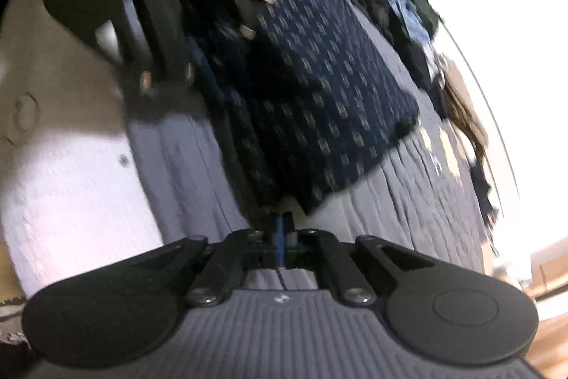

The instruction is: Fold clothes

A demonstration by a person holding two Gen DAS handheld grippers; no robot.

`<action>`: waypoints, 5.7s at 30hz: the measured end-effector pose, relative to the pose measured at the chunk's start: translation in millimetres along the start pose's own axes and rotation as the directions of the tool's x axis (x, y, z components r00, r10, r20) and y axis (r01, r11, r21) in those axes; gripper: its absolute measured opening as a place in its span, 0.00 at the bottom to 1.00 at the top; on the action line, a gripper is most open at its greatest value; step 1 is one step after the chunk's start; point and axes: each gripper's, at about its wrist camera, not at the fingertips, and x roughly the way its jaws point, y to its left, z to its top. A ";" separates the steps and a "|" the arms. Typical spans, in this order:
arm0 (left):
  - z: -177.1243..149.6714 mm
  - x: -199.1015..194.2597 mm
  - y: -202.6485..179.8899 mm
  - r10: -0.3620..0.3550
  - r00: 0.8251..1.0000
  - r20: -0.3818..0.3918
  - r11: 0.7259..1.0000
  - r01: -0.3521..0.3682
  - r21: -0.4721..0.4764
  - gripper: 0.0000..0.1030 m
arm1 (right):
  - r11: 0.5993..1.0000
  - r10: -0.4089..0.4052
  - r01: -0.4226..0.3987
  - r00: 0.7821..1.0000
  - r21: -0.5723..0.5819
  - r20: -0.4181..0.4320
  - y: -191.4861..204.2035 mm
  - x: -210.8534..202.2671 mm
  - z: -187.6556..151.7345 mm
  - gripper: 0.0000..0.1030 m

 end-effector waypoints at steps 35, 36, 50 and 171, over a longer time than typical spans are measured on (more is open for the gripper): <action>-35.3 -38.6 30.8 0.213 0.973 -0.086 0.967 -0.197 0.164 0.57 | 0.572 0.043 -0.296 0.942 0.765 0.333 -97.4 -18.5 8.9 0.30; -37.5 -37.3 30.5 0.220 0.971 -0.089 0.964 -0.203 0.170 0.56 | 0.572 0.046 -0.289 0.946 0.768 0.321 -96.3 -15.6 10.1 0.30; -43.2 -58.7 56.9 0.157 0.980 -0.122 0.985 -0.147 0.089 0.17 | 0.468 0.093 -0.301 0.952 0.831 0.292 -99.6 3.7 8.3 0.34; -38.4 -21.7 212.1 0.124 0.991 0.053 0.580 -0.029 -0.814 0.75 | -0.014 0.167 -0.549 0.823 0.836 0.543 -215.5 121.2 -20.5 0.20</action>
